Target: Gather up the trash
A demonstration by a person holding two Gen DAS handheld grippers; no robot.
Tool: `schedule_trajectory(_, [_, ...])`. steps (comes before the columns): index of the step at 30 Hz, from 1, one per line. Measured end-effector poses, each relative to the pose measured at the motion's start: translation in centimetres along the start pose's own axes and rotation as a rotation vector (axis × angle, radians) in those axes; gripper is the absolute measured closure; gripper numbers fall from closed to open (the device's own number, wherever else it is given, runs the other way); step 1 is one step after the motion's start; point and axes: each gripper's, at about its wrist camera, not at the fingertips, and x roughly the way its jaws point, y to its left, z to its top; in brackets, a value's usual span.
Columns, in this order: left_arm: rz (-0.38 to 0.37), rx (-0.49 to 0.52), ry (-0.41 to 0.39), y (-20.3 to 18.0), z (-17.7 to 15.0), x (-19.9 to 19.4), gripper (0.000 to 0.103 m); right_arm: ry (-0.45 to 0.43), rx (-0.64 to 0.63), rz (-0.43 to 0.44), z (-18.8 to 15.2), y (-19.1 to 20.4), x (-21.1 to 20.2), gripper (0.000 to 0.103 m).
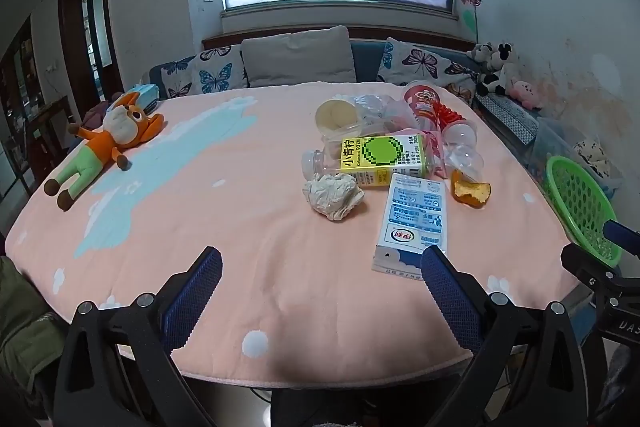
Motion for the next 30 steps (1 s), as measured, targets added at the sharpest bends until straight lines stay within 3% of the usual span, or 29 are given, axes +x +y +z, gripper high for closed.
schedule_trajectory(30, [-0.014, -0.018, 0.011, -0.03, 0.6, 0.14, 0.006, -0.009, -0.003, 0.013, 0.29, 0.08, -0.5, 0.004])
